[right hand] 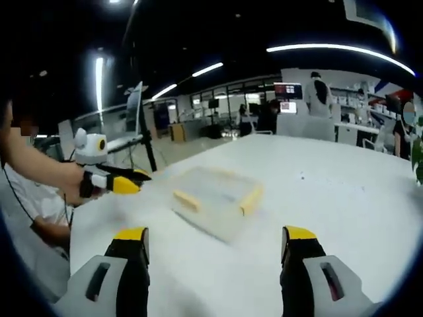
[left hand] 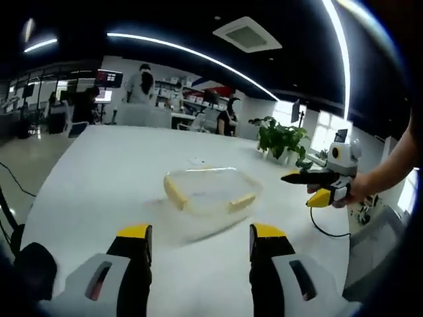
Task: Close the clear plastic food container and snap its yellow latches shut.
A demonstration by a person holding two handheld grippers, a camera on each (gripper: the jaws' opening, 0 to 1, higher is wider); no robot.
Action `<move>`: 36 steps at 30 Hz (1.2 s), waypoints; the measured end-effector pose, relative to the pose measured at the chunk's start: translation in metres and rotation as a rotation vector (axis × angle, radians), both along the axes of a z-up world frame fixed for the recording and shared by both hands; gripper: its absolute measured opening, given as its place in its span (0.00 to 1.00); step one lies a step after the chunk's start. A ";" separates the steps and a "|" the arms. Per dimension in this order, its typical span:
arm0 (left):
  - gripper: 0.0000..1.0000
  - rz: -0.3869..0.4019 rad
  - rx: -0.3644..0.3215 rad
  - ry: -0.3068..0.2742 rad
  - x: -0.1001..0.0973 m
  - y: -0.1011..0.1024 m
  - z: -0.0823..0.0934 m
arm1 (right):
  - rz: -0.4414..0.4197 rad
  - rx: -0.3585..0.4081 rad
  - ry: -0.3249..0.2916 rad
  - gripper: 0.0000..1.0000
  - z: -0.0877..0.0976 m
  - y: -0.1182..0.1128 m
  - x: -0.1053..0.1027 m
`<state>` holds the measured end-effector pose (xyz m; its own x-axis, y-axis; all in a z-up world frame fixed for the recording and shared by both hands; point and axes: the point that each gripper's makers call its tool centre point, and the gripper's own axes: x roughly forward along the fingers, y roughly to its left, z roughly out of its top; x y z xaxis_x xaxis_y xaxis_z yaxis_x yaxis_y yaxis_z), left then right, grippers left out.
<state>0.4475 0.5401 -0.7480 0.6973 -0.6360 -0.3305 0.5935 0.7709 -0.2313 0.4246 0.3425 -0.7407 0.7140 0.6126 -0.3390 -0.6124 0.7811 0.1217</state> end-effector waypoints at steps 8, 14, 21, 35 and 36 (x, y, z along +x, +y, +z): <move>0.56 0.067 -0.035 0.011 -0.016 0.014 -0.001 | -0.058 0.038 0.012 0.82 0.004 -0.010 -0.012; 0.55 0.075 -0.022 0.015 -0.033 0.019 -0.004 | -0.073 0.027 0.015 0.82 0.003 -0.016 -0.027; 0.55 0.087 -0.014 0.014 -0.050 0.025 -0.006 | -0.134 0.044 0.031 0.82 -0.001 -0.033 -0.042; 0.52 0.149 -0.039 0.068 -0.083 0.039 -0.016 | -0.168 0.024 0.061 0.81 -0.008 -0.056 -0.083; 0.52 0.153 -0.045 0.072 -0.086 0.039 -0.016 | -0.172 0.026 0.061 0.81 -0.007 -0.058 -0.086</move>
